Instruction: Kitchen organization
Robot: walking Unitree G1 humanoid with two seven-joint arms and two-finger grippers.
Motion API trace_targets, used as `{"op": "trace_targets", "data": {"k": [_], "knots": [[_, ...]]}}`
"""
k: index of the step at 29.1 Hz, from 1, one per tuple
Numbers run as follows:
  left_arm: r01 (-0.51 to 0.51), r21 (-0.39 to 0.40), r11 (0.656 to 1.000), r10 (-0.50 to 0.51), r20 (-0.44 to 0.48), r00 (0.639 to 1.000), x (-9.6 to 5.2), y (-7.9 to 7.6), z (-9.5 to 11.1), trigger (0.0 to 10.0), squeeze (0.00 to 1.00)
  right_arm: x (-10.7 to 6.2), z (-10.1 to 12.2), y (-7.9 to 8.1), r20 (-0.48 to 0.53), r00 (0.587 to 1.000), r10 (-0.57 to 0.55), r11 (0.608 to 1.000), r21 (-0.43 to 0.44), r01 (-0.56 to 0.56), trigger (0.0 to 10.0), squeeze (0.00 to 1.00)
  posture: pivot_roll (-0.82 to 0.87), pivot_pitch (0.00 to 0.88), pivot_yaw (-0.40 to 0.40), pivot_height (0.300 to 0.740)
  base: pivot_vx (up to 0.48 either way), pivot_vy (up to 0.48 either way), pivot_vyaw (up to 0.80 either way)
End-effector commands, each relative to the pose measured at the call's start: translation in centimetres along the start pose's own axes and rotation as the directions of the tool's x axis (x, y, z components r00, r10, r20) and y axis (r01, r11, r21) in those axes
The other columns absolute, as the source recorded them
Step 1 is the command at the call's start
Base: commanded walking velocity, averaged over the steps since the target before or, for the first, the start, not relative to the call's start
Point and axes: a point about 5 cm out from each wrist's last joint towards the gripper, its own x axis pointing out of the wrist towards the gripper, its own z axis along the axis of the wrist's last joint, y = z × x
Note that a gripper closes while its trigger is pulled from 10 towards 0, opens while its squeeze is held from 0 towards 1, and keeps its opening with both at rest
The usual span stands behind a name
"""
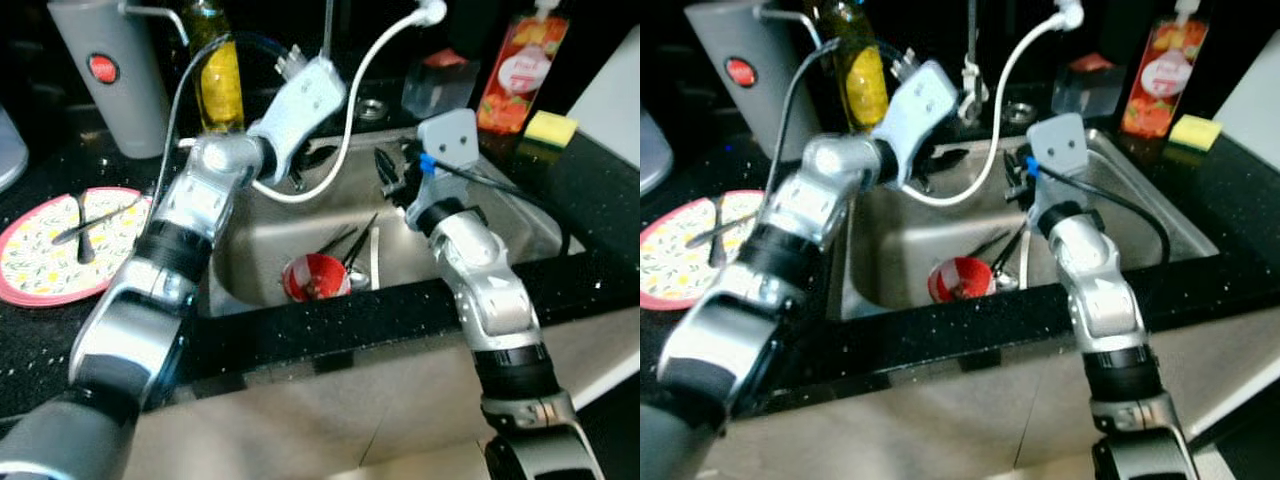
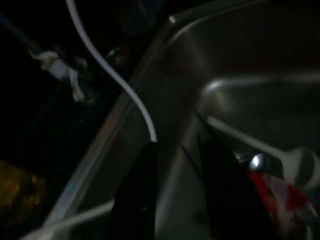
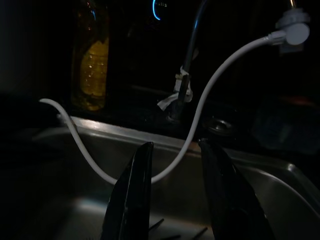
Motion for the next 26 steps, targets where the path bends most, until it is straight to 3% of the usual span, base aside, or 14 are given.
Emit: {"op": "trace_targets", "data": {"k": [1,5,6,9,14,18,26], "knots": [[-0.021,0.013,1.0,0.021,0.006,1.0,-1.2,0.7,0.6,10.0,0.0,-0.1,0.2,0.5,0.016,1.0,0.021,1.0,0.005,-0.021,10.0,0.0,0.04,0.016,0.034,0.74,0.0,0.0,0.0],[-0.042,0.005,0.999,0.042,-0.024,0.999,-2.7,0.7,-0.2,10.0,0.0,-0.2,0.1,0.8,0.017,0.999,0.032,0.999,0.013,-0.032,10.0,0.0,0.06,0.014,0.027,0.74,0.0,0.0,0.0],[-0.075,0.002,0.997,0.075,-0.047,0.996,-3.9,0.6,-0.9,10.0,0.0,-0.3,0.0,1.1,0.018,0.999,0.044,0.999,0.023,-0.044,10.0,0.0,0.06,0.014,0.025,0.74,0.0,0.0,0.0],[-0.145,-0.017,0.989,0.144,-0.07,0.987,-4.9,0.6,-1.3,10.0,0.0,-0.2,0.3,1.7,0.031,0.997,0.068,0.997,0.038,-0.069,10.0,0.0,0.07,0.013,0.021,0.74,0.0,0.0,0.0],[-0.184,-0.017,0.983,0.182,-0.088,0.979,-5.4,0.6,-1.5,10.0,0.0,-0.3,0.5,2.2,0.042,0.995,0.088,0.995,0.046,-0.09,10.0,0.0,0.07,0.014,0.019,0.74,0.0,0.0,0.0],[-0.253,-0.026,0.967,0.245,-0.176,0.954,-6.3,0.4,-2.5,10.0,0.0,-0.5,0.7,3.3,0.06,0.989,0.136,0.988,0.061,-0.139,10.0,0.0,0.07,0.014,0.019,0.74,0.0,0.0,0.0],[-0.281,-0.03,0.959,0.27,-0.194,0.943,-6.6,0.1,-2.2,10.0,0.0,-0.7,0.8,3.5,0.064,0.987,0.149,0.986,0.064,-0.154,10.0,0.0,0.06,0.016,0.018,0.74,0.0,0.0,0.0]]}}
